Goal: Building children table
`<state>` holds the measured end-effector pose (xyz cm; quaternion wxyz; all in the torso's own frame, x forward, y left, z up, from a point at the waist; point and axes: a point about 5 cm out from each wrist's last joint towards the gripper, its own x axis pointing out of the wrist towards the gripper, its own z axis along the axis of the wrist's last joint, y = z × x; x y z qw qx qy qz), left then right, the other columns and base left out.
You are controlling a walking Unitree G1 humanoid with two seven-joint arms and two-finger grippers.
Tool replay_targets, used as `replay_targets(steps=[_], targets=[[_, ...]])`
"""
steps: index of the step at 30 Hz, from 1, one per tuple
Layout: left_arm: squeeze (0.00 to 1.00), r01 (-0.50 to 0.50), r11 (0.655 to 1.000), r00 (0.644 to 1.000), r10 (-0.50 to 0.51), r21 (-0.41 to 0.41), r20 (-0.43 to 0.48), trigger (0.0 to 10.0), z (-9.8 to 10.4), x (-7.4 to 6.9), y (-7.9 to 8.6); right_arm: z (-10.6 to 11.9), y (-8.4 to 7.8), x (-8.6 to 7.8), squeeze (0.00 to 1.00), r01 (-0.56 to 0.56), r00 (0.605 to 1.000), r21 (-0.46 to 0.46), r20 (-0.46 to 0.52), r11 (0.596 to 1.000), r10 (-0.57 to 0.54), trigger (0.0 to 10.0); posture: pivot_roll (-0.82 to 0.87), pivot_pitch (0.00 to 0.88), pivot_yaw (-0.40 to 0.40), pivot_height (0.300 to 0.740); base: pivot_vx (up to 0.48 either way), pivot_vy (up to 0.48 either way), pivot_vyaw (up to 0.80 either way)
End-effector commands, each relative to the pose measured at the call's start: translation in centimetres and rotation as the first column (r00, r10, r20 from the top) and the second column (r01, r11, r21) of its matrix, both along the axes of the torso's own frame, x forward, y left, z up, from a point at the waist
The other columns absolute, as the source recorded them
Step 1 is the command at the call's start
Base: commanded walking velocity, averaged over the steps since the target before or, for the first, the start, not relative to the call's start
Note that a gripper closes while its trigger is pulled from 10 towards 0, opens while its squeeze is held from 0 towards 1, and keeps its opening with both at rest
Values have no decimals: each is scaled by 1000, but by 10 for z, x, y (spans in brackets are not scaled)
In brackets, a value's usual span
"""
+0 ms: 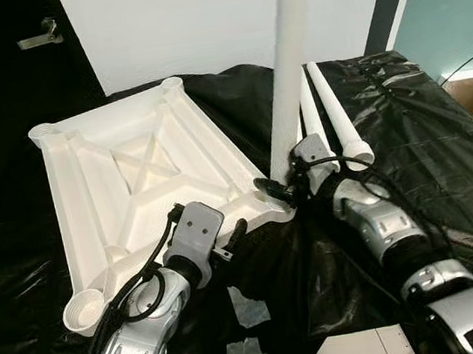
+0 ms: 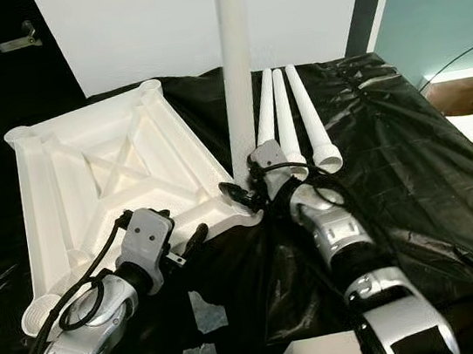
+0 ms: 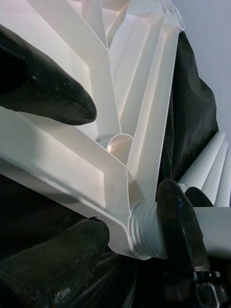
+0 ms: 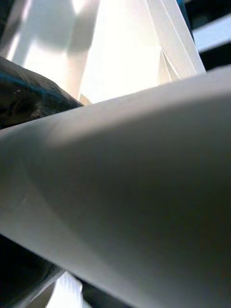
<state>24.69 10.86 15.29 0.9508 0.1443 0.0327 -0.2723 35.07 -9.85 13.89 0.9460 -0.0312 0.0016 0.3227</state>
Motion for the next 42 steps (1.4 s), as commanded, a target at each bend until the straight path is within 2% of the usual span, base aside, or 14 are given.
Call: replay_targets(steps=[1, 9, 11, 14, 15, 16, 18, 22, 23, 28, 32, 33, 34, 42], targets=[[0, 5, 1000, 1000, -5, 4, 16, 10000, 5, 0, -2, -13, -1, -3, 0, 73, 996, -5, -57, 997, -73, 0, 160, 30, -22, 740, 0, 0, 0], [0, 11, 1000, 1000, -12, 5, 20, 10000, 6, 2, -2, -13, 16, -11, 0, 225, 974, 69, -54, 972, -222, 0, 152, 34, -18, 740, 0, 0, 0], [0, 14, 1000, 1000, -14, 4, 25, 10000, 8, 3, -2, -14, 27, -16, 0, 307, 951, 90, -75, 948, -300, 0, 149, 36, -17, 740, 0, 0, 0], [0, 17, 1000, 999, -17, 2, 31, 10000, 9, 3, -3, -11, 34, -21, 0, 319, 947, 98, -65, 943, -314, 0, 149, 35, -17, 740, 0, 0, 0], [0, 19, 1000, 999, -19, 0, 32, 10000, 9, 4, -3, -9, 34, -22, 0, 310, 950, 115, -64, 944, -305, 2588, 142, 38, -11, 740, 0, 0, 0], [0, 19, 1000, 999, -19, 0, 32, 10000, 9, 4, -3, -9, 34, -22, 0, 310, 950, 115, -64, 944, -305, 2588, 142, 38, -11, 740, 0, 0, 0], [0, 26, 1000, 999, -26, -1, 33, 10000, 9, 4, -4, -5, 31, -22, 0, 301, 954, 136, -51, 944, -297, 10000, 141, 39, -11, 740, 0, 0, 0], [0, 28, 1000, 999, -28, 2, 32, 10000, 10, 4, -3, 2, 22, -21, 0, 272, 962, 162, -25, 949, -272, 10000, 136, 41, -9, 740, 0, 0, 0], [0, 27, 1000, 999, -27, 3, 33, 10000, 10, 5, -3, 3, 20, -21, 1000, 259, 966, 165, -20, 952, -259, 10000, 136, 41, -9, 740, 0, 0, 0], [0, 28, 1000, 999, -28, 3, 36, 10000, 11, 5, -4, 12, 1, -19, 1000, 154, 987, 160, 15, 975, -159, 10000, 135, 42, -11, 740, 0, 0, 0], [0, 28, 1000, 999, -28, 3, 36, 10000, 11, 5, -4, 15, -4, -21, 1000, 55, 998, 138, 32, 989, -60, 10000, 136, 43, -12, 740, 0, 0, 0], [0, 28, 1000, 999, -29, 4, 36, 10000, 11, 5, -4, 16, -6, -22, 306, 5, 999, 130, 35, 992, -9, 10000, 135, 41, -13, 740, 0, 0, 0], [0, 30, 1000, 999, -30, 5, 37, 10000, 11, 5, -4, 15, -10, -22, 0, -61, 998, 120, 31, 991, 58, 10000, 139, 40, -15, 740, 0, 0, 0], [0, 26, 1000, 999, -27, 6, 40, 10000, 11, 6, -4, 9, -18, -17, 0, -209, 978, 53, 22, 977, 208, 10000, 140, 34, -18, 740, 0, 0, 0]])
